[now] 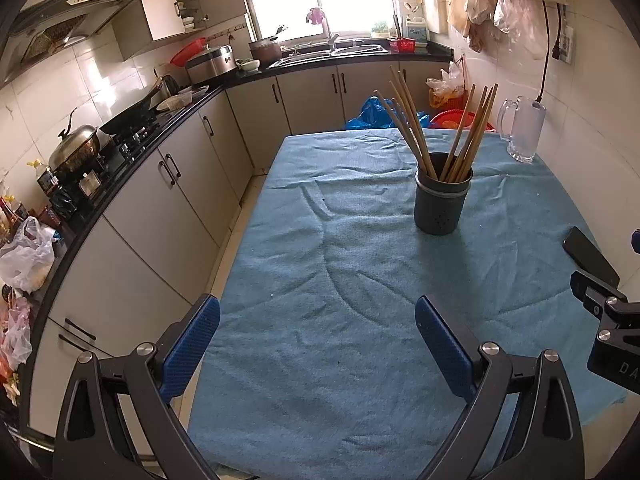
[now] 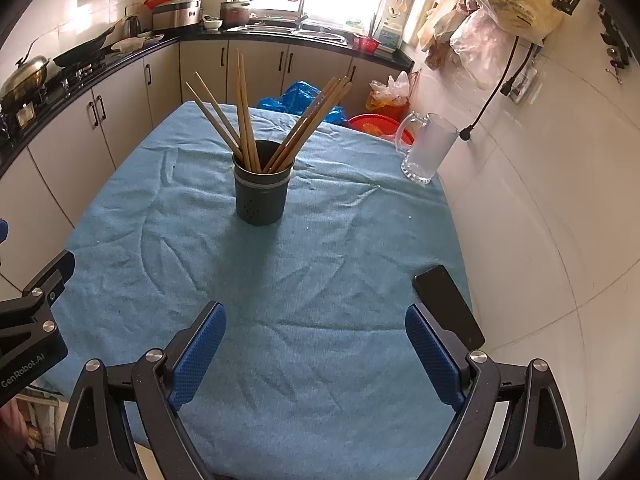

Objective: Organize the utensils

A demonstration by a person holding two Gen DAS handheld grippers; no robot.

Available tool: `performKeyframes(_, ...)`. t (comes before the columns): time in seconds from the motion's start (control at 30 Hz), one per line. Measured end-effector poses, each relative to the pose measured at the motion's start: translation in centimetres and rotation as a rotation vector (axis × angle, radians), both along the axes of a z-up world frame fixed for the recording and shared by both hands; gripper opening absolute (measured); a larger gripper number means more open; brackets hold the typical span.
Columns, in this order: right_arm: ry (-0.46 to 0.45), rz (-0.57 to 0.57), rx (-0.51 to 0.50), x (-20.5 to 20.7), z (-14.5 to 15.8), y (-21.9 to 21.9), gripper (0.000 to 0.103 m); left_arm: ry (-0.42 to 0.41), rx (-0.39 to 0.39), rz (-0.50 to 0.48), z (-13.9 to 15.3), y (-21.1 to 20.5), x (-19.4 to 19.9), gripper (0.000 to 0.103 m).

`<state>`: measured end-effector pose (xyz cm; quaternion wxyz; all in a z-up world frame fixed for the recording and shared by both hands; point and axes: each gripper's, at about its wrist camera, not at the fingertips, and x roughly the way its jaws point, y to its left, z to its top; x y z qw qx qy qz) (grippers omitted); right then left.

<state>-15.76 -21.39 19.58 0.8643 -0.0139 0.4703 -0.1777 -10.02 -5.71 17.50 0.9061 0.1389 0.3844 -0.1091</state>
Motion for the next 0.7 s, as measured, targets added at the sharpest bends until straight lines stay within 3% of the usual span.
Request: performKeyframes(0.7,-0.011,-0.011,-0.007,-0.31,0.43,0.96,0.094,-0.013,-0.004,-0.019,0.44,0.85,-0.26,0.098)
